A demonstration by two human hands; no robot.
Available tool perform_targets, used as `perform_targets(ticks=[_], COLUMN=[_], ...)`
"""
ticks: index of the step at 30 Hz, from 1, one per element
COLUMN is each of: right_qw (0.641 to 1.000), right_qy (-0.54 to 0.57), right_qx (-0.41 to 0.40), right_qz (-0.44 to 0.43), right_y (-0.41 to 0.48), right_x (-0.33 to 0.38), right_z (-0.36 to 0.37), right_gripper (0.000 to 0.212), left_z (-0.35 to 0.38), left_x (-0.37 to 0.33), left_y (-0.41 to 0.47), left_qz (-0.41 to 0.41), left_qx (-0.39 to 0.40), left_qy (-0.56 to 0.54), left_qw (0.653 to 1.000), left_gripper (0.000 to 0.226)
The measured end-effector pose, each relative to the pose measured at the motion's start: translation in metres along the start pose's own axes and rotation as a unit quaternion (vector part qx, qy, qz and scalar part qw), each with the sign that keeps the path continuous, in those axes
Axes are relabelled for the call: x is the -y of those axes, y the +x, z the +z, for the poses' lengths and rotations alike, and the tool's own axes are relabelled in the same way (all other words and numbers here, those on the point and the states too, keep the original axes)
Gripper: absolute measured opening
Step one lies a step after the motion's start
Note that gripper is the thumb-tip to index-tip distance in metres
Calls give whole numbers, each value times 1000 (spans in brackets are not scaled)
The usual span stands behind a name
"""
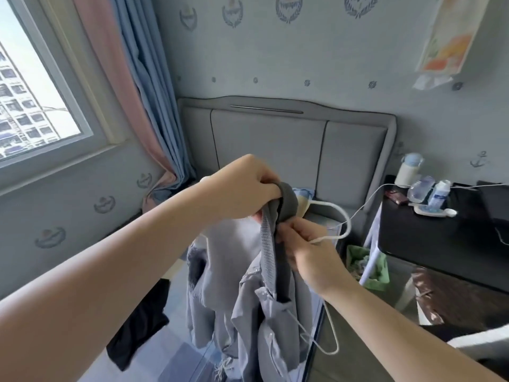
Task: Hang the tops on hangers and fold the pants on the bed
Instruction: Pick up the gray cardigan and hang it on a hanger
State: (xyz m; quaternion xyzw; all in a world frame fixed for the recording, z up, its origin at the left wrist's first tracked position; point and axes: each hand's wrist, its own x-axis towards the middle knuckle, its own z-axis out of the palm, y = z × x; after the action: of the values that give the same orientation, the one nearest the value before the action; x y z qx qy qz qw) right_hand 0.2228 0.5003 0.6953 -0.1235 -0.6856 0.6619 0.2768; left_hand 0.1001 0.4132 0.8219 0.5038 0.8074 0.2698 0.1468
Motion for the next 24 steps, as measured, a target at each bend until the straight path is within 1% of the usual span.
perform_targets(ticks=[2,4,5,6,9,11,12,13,14,15,17,20,22,24], right_qw=[999,1000,1000,999,996,995,995,995,994,994,996,996,997,998], right_qy=[-29,-14,8,33,82,92,97,101,104,102,78,16,-4,-16], right_qx=[11,5,-3,-11,-29,-29,-23,-13,0,11,28,39,25,12], right_qz=[10,9,5,0,-2,-4,-8,-13,-20,-28,-45,-75,-70,-51], right_y=[0,-1,-2,-3,-2,1,1,1,1,0,1,4,7,9], right_x=[-7,-10,-10,-10,-9,-8,-7,-5,-4,-3,1,8,8,3], right_z=[9,13,13,12,10,8,6,2,-3,-9,-22,-31,-31,-32], right_gripper=[31,32,33,33,30,33,35,36,35,34,36,44,44,51], left_z=[3,8,10,12,11,11,10,7,4,1,1,22,42,58], left_x=[3,7,9,12,15,18,22,26,29,33,42,48,44,43], left_y=[-1,-2,-4,-5,-8,-8,-9,-11,-13,-15,-19,-23,-28,-30], left_qz=[-7,-34,-44,-48,-18,23,51,85,120,144,159,169,185,187], left_qx=[-13,2,18,34,65,52,22,-11,-31,-29,-2,-24,-30,-33], left_qy=[-61,-109,-114,-96,34,128,199,275,329,352,342,319,285,256], left_qw=[998,993,992,994,997,990,979,957,936,924,926,932,940,948], left_gripper=[22,22,22,22,25,34,40,44,47,47,37,25,17,16])
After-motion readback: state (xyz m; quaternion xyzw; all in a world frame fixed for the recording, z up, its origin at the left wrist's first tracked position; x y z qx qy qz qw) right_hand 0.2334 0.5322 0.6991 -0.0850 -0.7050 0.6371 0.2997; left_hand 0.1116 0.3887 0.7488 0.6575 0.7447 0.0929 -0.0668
